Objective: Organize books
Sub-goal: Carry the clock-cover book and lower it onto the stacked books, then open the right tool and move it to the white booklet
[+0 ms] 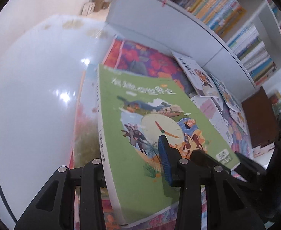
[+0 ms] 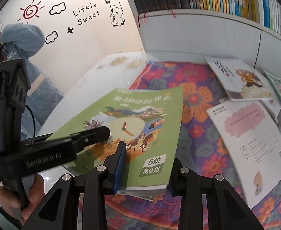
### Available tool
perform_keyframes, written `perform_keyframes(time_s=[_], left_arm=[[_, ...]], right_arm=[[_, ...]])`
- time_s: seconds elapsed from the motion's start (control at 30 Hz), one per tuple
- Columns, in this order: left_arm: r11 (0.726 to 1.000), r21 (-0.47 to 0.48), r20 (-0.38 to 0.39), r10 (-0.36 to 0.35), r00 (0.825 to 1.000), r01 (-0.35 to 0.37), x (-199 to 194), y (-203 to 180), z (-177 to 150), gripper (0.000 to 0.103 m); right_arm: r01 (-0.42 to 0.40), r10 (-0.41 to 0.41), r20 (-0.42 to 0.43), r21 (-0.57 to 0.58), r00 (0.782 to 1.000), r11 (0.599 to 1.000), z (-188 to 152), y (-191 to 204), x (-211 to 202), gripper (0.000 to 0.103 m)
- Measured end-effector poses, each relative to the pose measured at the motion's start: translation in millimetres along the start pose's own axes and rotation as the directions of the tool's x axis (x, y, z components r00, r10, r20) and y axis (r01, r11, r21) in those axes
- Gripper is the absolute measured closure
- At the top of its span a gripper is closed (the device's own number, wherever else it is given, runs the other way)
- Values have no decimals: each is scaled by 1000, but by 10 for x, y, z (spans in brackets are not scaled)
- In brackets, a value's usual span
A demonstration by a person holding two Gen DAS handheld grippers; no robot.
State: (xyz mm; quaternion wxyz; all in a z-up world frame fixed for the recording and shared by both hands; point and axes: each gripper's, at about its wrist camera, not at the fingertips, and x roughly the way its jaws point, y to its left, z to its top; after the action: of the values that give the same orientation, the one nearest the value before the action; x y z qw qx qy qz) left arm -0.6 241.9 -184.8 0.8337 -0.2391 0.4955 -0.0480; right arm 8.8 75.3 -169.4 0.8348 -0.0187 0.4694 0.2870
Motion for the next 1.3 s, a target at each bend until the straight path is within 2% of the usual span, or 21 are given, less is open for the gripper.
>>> perform_keyframes(time_s=[0.1, 0.3, 0.4, 0.47, 0.57, 0.63, 0.77, 0.87, 1.0, 1.1, 1.17, 1.3], left_arm=[[999, -42, -36, -4, 999, 2, 81, 113, -23, 60], [996, -51, -91, 66, 994, -71, 181, 252, -109, 59], [991, -15, -78, 129, 989, -130, 129, 247, -132, 60], [991, -13, -70, 133, 989, -134, 97, 274, -137, 60], [986, -12, -68, 163, 984, -164, 67, 310, -157, 60], [978, -6, -58, 207, 977, -207, 21, 329, -196, 60], [949, 10, -44, 316, 948, -316, -107, 364, -311, 61], [938, 53, -8, 342, 940, -341, -227, 214, -366, 61], [953, 142, 8, 270, 963, -268, -249, -272, -467, 61], [981, 175, -56, 92, 994, -81, -72, -779, -541, 60], [979, 204, -108, 10, 994, 13, 103, -1125, -590, 59], [963, 259, -176, -24, 984, 70, 485, -1730, -631, 59]], right_arm=[[1, -1, -27, 14, 1000, 1000, -40, 4, 111, 68], [-17, 28, -112, 101, 993, 995, -70, -105, 397, 64], [-8, 23, -131, 115, 991, 993, -88, -170, 452, 59], [7, 10, -162, 105, 987, 994, -78, -161, 512, 59], [14, -1, -158, 79, 988, 997, -43, -82, 541, 56], [-6, 17, -170, 69, 985, 998, -43, -42, 566, 55], [-34, 42, -211, 41, 977, 999, -100, -22, 554, 52], [-37, 34, -255, -8, 966, 999, -258, -80, 403, 52], [11, -10, -309, 1, 951, 1000, -578, -447, 98, 52], [82, -45, -311, 107, 949, 991, -762, -952, -234, 52], [127, -66, -291, 196, 954, 972, -815, -1314, -467, 52], [205, -139, -219, 314, 966, 927, -726, -2079, -896, 49]])
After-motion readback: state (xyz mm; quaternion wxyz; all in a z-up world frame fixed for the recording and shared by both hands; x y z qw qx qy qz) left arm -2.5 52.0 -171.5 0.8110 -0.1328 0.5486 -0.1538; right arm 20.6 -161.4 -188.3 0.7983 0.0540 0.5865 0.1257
